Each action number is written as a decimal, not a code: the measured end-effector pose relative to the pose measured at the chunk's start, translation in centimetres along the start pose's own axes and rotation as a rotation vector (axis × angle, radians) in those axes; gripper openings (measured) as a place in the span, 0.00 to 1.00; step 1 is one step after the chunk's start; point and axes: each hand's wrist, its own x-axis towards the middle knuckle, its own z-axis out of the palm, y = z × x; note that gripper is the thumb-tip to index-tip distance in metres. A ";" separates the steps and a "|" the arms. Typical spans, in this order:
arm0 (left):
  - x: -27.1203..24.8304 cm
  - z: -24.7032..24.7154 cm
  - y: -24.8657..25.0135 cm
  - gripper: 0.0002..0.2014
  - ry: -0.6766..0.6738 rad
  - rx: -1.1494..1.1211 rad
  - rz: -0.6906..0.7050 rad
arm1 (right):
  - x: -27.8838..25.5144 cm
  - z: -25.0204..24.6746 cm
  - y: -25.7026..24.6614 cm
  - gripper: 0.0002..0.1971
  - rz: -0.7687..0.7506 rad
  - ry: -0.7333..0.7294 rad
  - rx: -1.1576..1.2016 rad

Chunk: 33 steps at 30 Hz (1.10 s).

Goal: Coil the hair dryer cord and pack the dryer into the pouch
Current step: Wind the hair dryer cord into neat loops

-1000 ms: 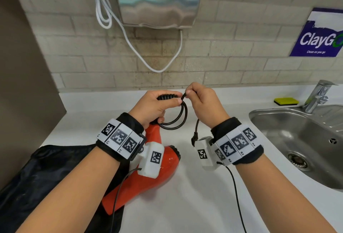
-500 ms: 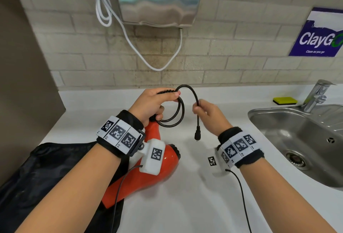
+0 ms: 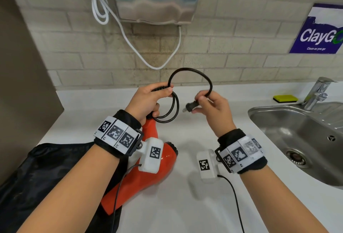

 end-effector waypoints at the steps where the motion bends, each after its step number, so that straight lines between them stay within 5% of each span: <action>1: 0.0 0.0 0.0 0.06 0.001 -0.001 0.002 | -0.1 0.3 -0.8 0.12 -0.044 -0.023 0.108; 4: 0.0 0.3 -0.1 0.07 -0.011 -0.004 0.009 | -0.5 1.5 -1.6 0.11 -0.086 -0.113 0.229; 11: -0.2 0.9 -0.2 0.07 -0.057 0.009 0.016 | -1.3 3.8 0.7 0.05 -0.270 0.027 -0.322; 15: -0.1 0.7 -0.1 0.07 -0.047 0.010 0.005 | -0.8 4.3 0.9 0.12 -0.340 0.115 -0.406; 21: 0.0 0.4 -0.1 0.09 -0.049 0.051 0.031 | -0.3 4.3 0.7 0.11 -0.410 0.047 -0.527; 25: -0.2 1.1 -0.1 0.08 -0.123 0.047 0.017 | -0.1 5.0 1.2 0.19 -0.386 0.095 -0.497; 28: -0.3 1.4 -0.1 0.08 -0.156 0.040 0.015 | 0.2 5.0 1.3 0.24 -0.215 0.042 -0.318; 33: -0.1 0.8 -0.1 0.09 -0.119 0.006 -0.012 | -0.5 3.3 1.9 0.13 -0.199 -0.187 -0.441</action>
